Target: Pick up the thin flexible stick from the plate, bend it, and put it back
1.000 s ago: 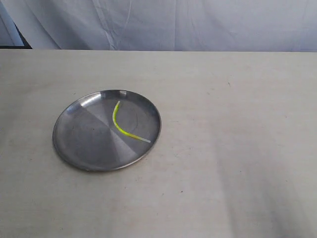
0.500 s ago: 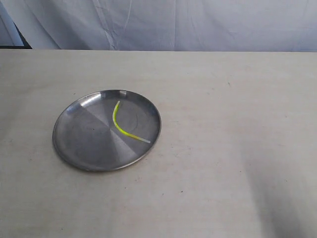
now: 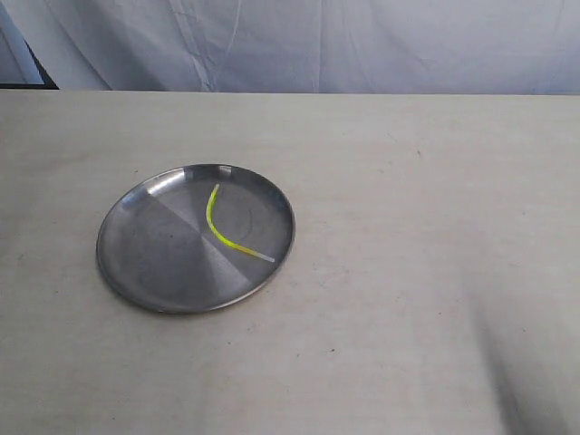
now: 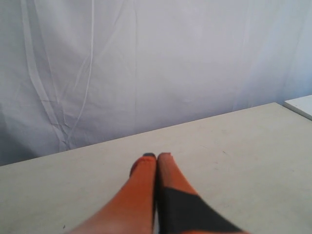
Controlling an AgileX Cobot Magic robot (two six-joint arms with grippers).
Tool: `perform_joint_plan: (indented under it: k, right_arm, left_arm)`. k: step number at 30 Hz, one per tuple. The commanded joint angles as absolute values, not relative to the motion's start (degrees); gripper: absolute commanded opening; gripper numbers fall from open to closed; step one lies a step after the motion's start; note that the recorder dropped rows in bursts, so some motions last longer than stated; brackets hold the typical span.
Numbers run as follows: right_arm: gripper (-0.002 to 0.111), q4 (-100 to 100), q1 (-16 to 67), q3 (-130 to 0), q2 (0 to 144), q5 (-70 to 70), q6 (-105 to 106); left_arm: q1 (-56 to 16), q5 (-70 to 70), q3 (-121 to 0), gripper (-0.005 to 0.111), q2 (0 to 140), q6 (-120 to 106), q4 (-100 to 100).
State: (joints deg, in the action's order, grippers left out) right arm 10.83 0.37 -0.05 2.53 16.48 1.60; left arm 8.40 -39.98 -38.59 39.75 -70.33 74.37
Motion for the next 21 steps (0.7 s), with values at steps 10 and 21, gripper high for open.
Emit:
perform_joint_plan:
  k: [10, 21]
  right_arm:
    - [0.000, 8.14, 0.00, 0.00, 2.16, 17.64, 1.54]
    - [0.000, 9.27, 0.00, 0.00, 2.16, 17.47, 1.54]
  left_arm:
    - [8.47, -39.61, -38.23, 0.000, 39.31, -70.02, 74.43]
    - [7.29, -34.06, -36.76, 0.000, 35.76, -70.58, 71.47]
